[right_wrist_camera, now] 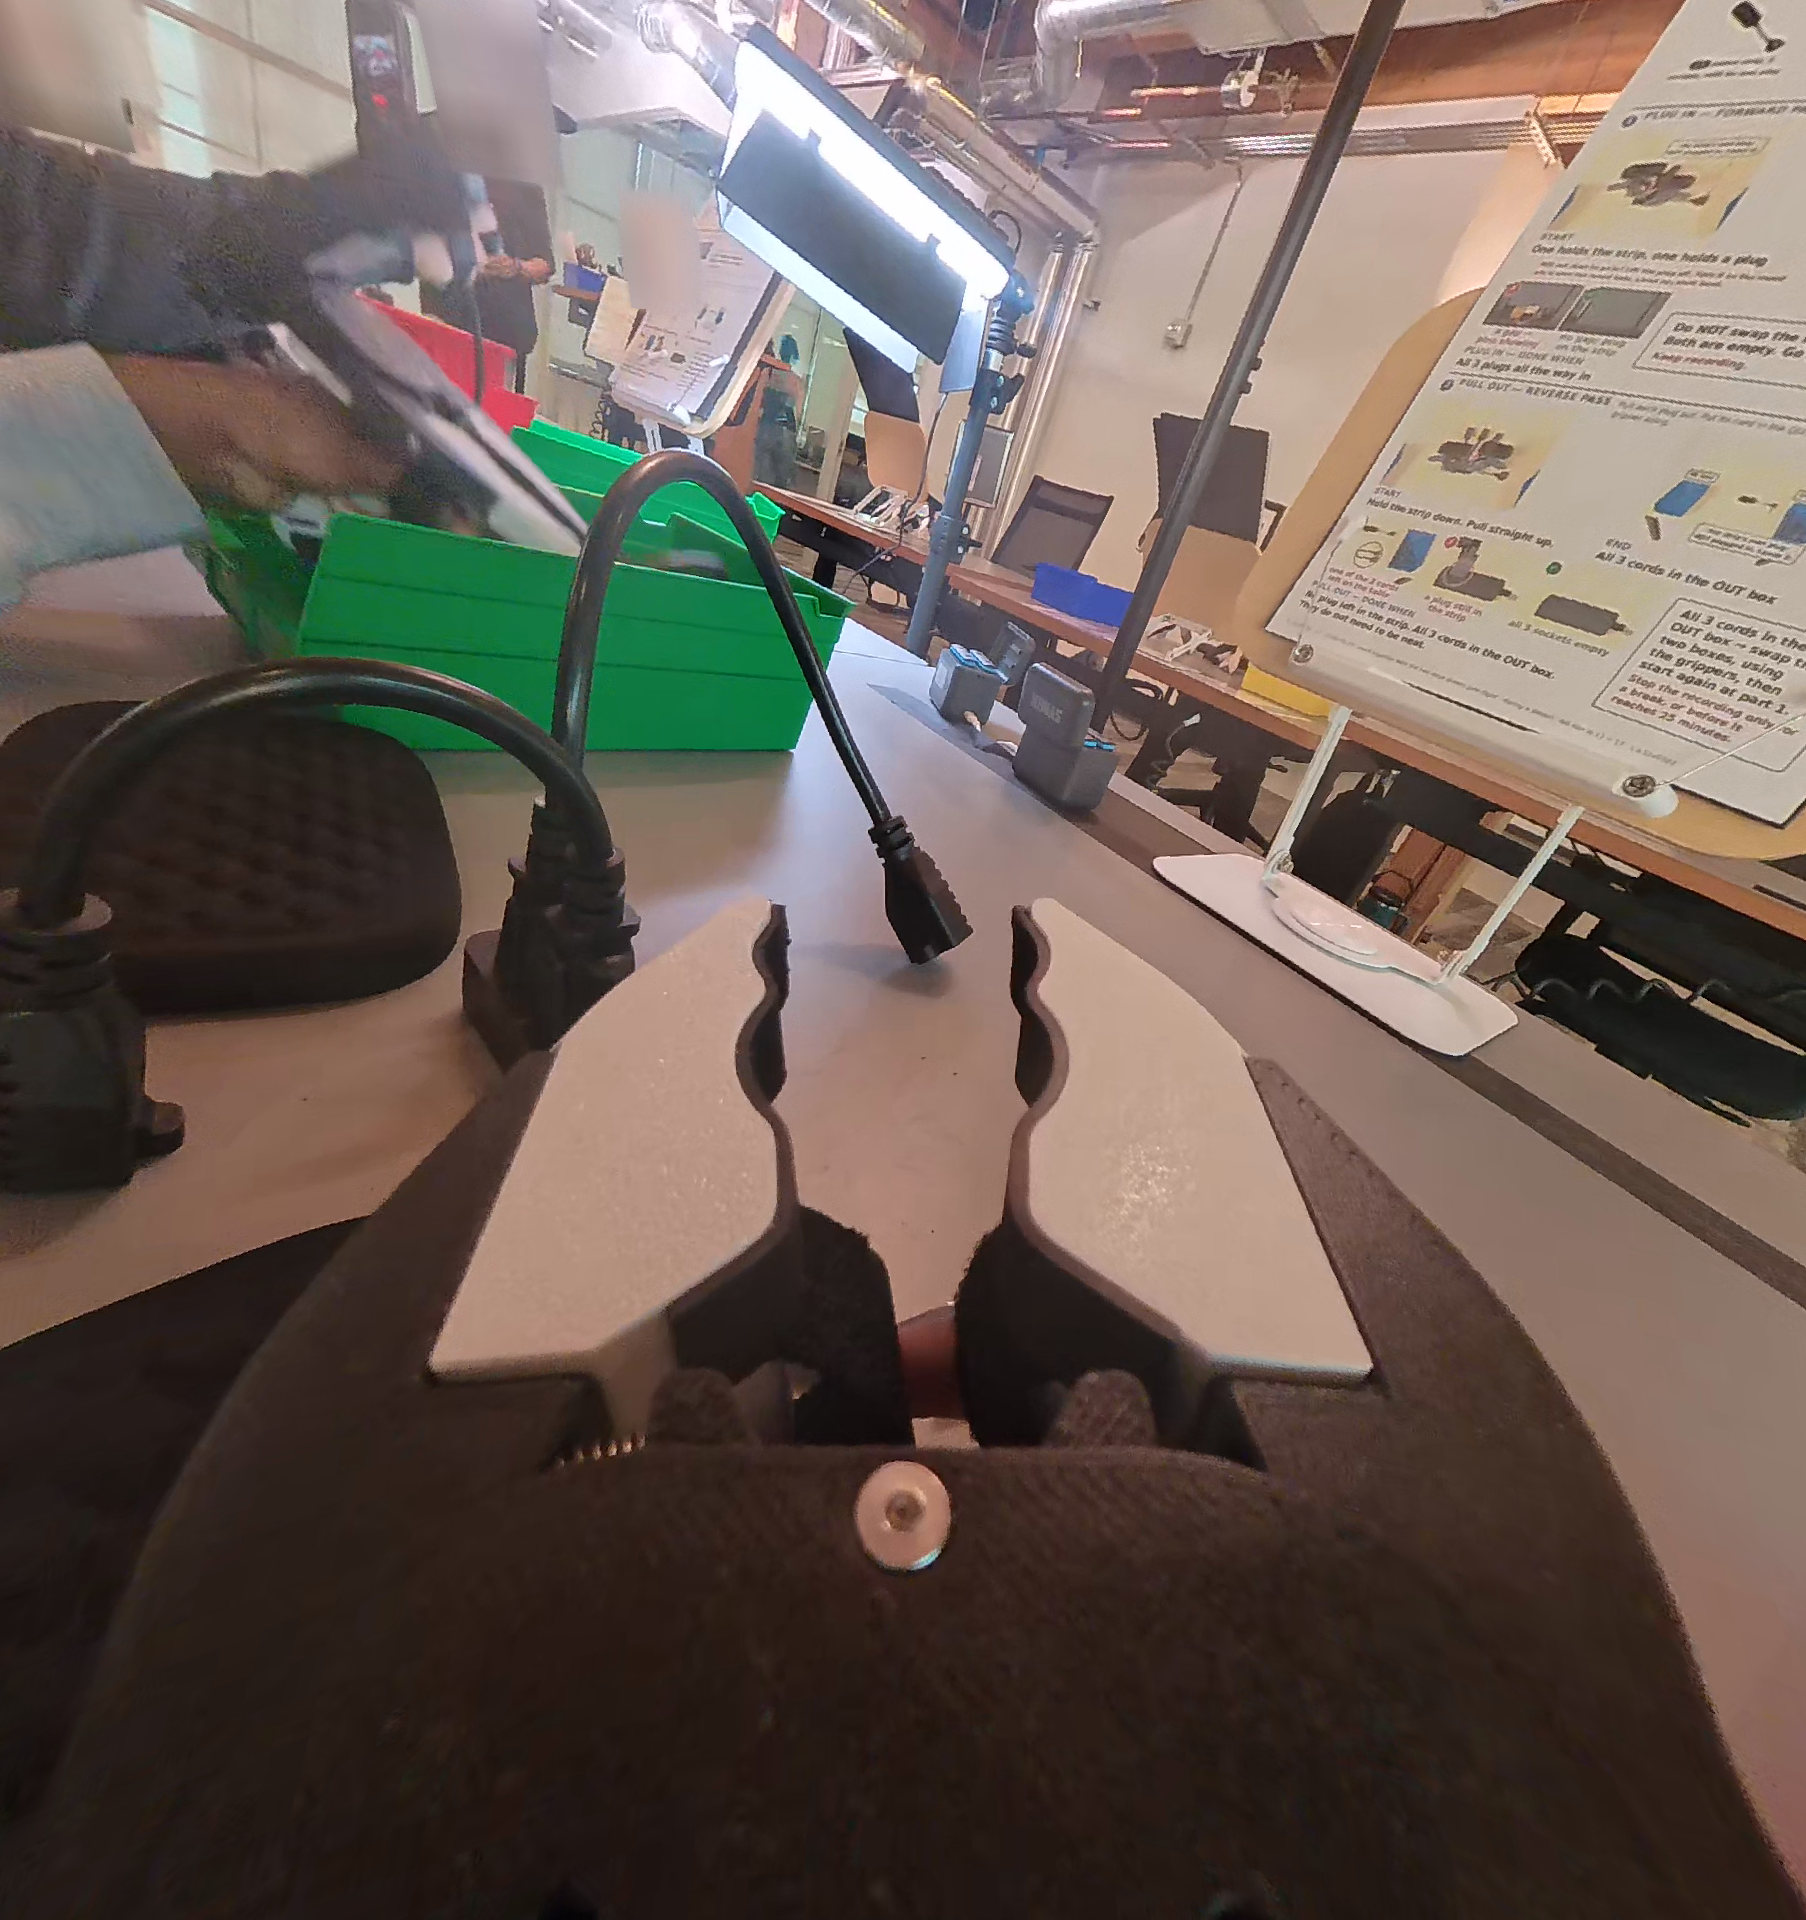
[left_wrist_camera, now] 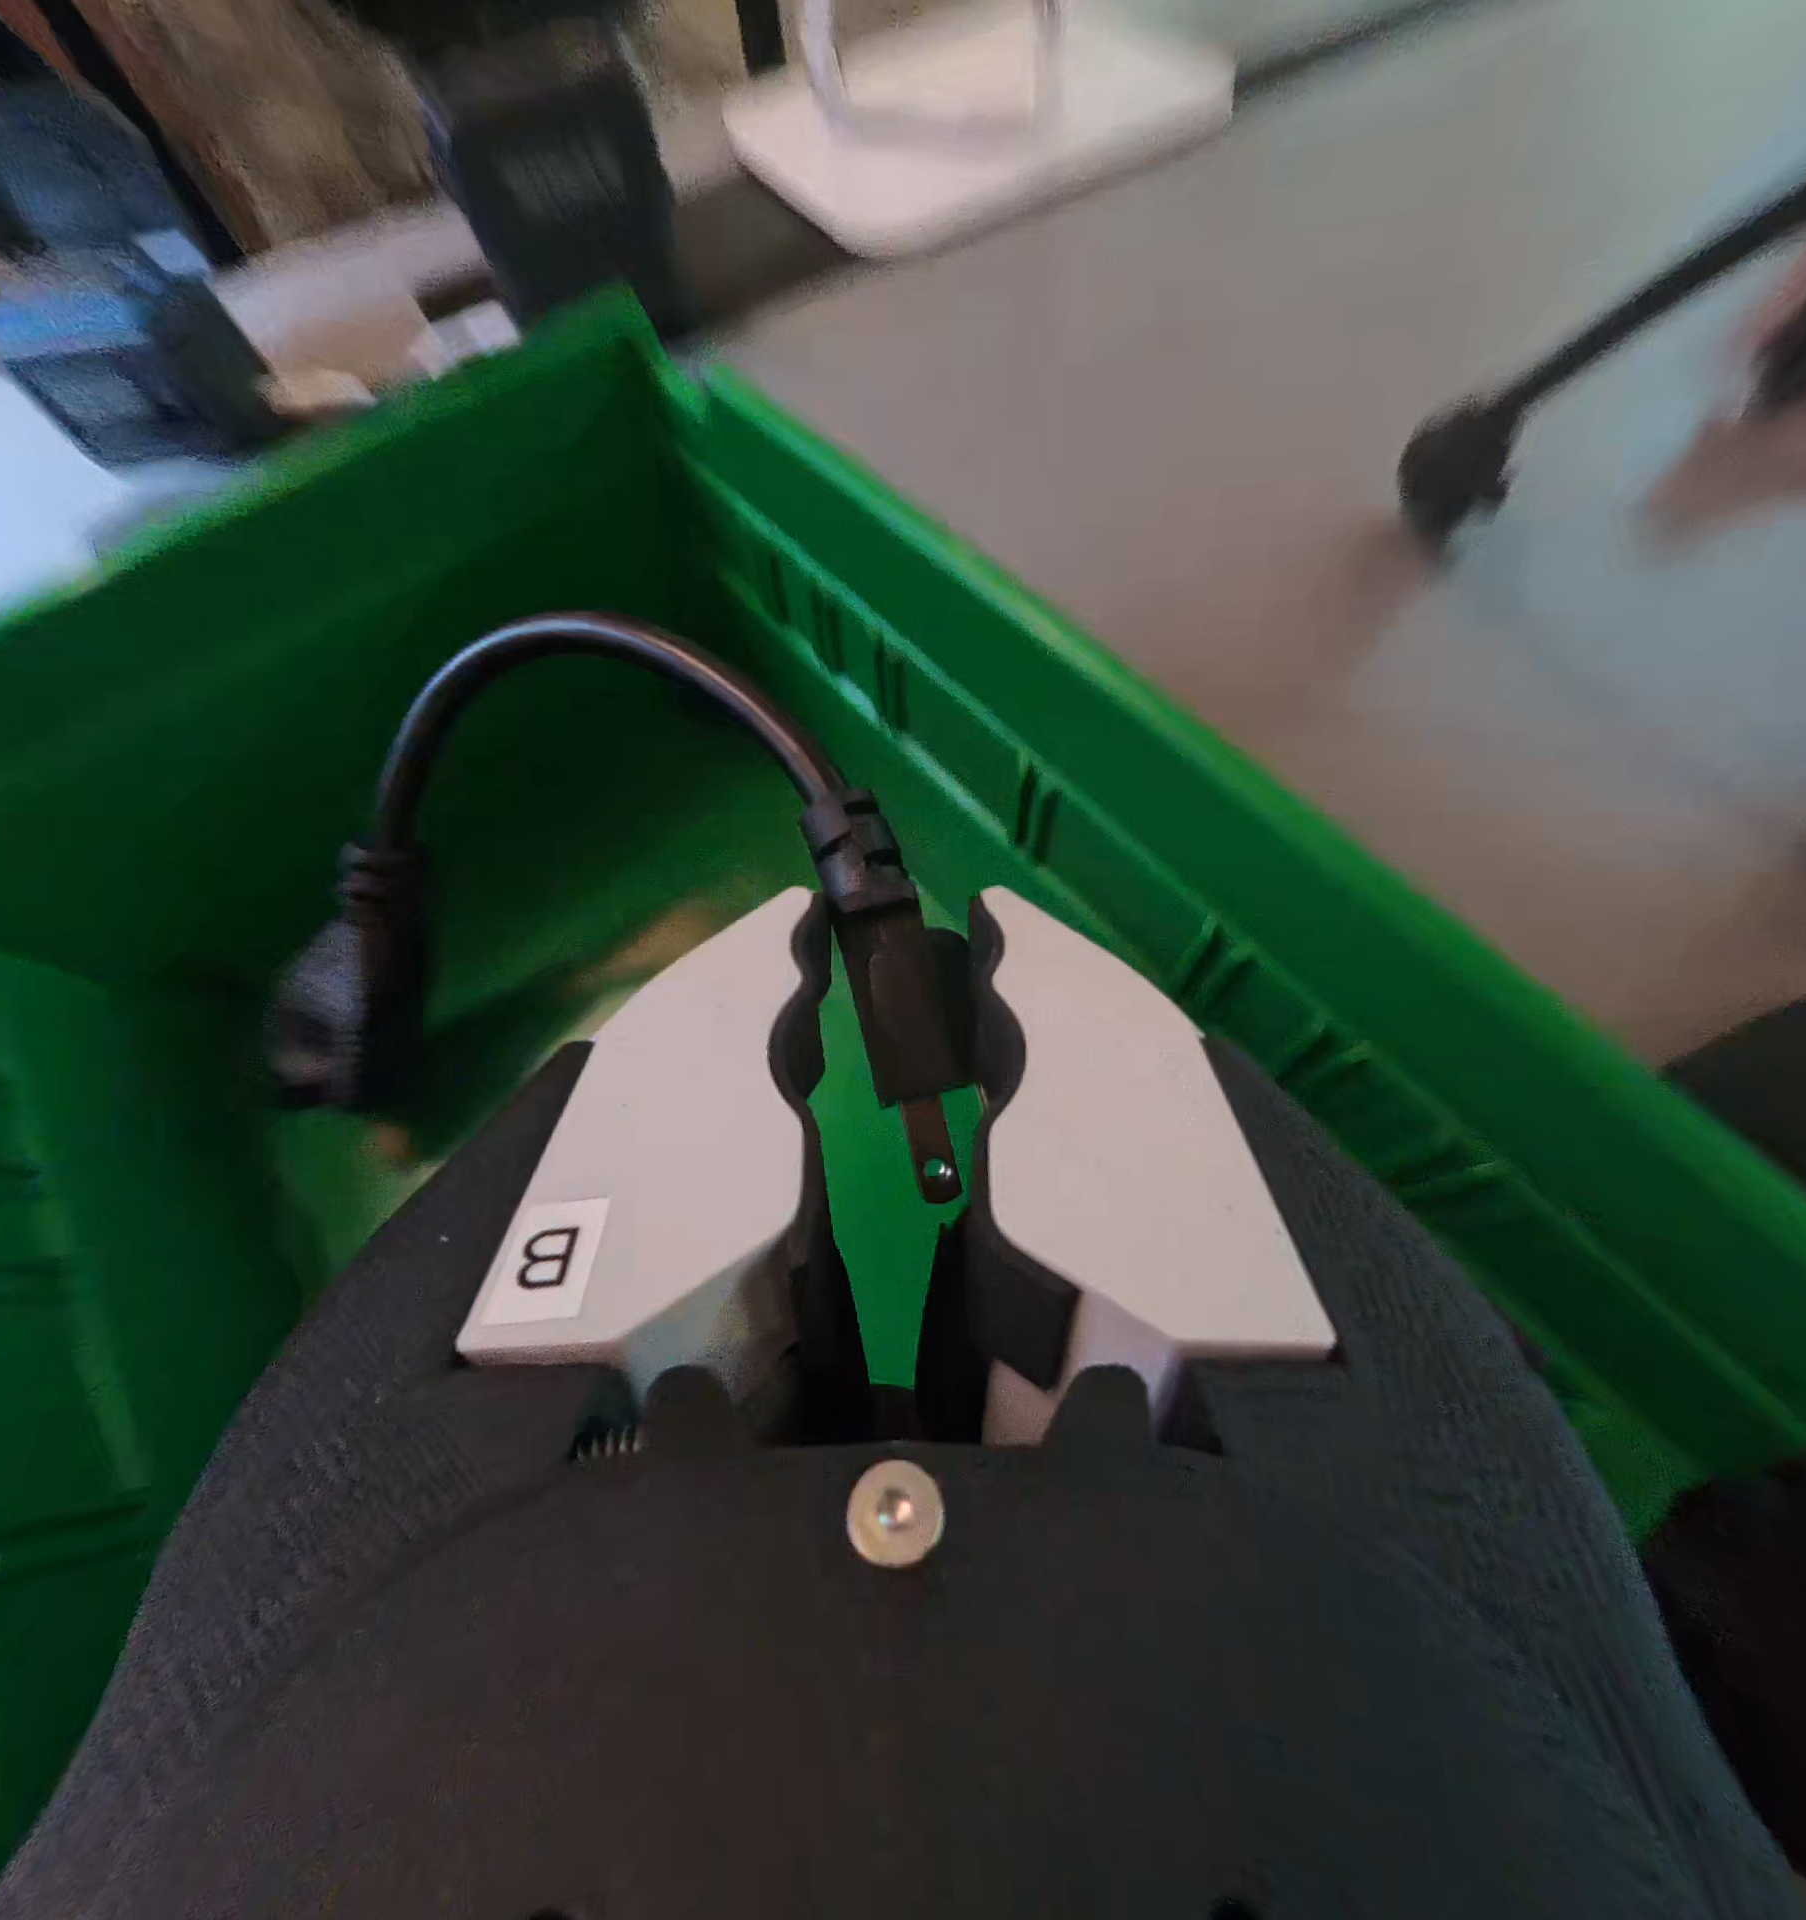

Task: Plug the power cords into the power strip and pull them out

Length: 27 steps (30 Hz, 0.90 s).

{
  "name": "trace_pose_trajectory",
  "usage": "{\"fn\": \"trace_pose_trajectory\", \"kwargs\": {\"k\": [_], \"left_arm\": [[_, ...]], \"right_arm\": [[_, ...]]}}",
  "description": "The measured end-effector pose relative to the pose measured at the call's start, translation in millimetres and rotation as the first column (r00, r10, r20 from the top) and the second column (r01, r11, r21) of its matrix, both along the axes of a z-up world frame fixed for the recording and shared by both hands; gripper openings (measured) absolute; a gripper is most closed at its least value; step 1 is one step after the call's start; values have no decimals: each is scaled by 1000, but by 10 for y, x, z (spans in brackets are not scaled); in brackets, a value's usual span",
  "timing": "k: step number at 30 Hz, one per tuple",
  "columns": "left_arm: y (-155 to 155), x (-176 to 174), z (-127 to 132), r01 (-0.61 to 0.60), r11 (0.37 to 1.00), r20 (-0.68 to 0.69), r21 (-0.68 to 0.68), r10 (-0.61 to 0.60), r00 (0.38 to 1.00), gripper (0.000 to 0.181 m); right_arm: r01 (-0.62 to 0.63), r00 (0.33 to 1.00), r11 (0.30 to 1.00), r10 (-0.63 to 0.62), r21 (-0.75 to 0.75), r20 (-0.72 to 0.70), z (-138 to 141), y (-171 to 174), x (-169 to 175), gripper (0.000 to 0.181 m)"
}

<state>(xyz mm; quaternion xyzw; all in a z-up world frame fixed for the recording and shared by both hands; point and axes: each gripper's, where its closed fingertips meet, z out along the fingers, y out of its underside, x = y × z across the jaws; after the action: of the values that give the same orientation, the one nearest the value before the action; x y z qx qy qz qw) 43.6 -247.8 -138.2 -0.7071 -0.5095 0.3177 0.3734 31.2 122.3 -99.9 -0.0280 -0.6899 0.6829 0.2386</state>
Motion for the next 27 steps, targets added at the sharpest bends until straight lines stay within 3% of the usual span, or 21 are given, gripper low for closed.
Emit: {"fn": "trace_pose_trajectory", "kwargs": {"k": [3, 7, 11, 14, 17, 20, 23, 27], "left_arm": [[-49, 89, 670, 17, 991, -218, 129, 12, 976, 24], [-9, 245, 1563, 110, 975, -499, 195, 2, 866, 23], [158, 303, 2098, 167, 974, -569, 154, -51, 820, 23], [477, 327, 2388, 267, 953, -596, 144, -132, 792, 23], [1028, 407, 2547, 433, 893, -631, 120, -268, 728, 23], [1707, 528, 2563, 609, 783, -653, 122, -399, 644, 23], [2372, 594, 2416, 718, 680, -639, 146, -490, 593, 23], [3190, 674, 1923, 807, 562, -517, 183, -643, 565, 23]], "right_arm": [[2, 1000, 1000, -2, 5, -6, -2, -5, 2, 41], [2, 1000, 1000, -2, 9, -21, 1, -8, 13, 41], [6, 999, 1000, -6, 9, -44, 17, -6, 27, 43], [34, 989, 999, -32, 12, -143, 60, 1, 57, 45], [34, 970, 999, -31, 8, -240, 135, -23, 178, 46], [46, 915, 997, -66, -59, -398, 379, 4, 337, 49], [77, 781, 993, -113, -85, -614, 666, 29, 505, 48], [83, 592, 995, -97, -59, -800, 1069, 69, 663, 51]]}}
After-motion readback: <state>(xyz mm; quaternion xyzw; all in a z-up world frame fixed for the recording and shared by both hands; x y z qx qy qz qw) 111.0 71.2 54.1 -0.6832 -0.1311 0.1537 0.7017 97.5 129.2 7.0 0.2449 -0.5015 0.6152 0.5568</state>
